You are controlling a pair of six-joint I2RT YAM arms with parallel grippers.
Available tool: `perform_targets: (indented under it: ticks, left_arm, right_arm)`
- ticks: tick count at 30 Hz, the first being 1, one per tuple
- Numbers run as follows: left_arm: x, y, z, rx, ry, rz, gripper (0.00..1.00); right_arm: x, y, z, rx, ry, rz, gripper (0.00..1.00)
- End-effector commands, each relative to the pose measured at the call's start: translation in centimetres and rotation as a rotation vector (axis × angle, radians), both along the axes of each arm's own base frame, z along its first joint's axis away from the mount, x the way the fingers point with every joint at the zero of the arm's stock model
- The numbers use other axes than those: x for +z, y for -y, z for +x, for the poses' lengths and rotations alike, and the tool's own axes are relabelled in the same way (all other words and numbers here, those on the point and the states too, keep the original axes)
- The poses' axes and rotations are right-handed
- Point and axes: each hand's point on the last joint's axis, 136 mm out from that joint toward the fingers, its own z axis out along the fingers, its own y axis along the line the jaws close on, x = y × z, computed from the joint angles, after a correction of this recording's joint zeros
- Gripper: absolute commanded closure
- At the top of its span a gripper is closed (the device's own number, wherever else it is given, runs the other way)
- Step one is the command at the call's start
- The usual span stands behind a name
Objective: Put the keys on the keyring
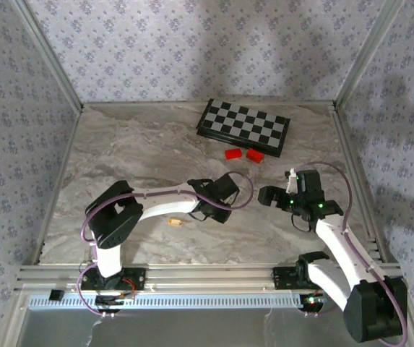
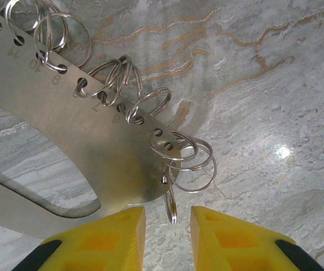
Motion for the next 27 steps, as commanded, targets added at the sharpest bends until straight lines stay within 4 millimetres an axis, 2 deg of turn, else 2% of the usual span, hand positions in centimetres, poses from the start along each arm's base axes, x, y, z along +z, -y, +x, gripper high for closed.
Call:
perform_targets:
  ticks: [1,27]
  left_arm:
    - [0.08,0.41,0.03,-0.018,0.008,0.019,0.74]
    - [-0.74,0.89,0.21,-0.025,0.005,0.026,0.86]
  right_arm:
    - [0.16,0.15,-0.11,-0.009,-0.001,0.008,0.00]
    - [0.80,0.74,0.47,-0.016,0.022,-0.003,0.00]
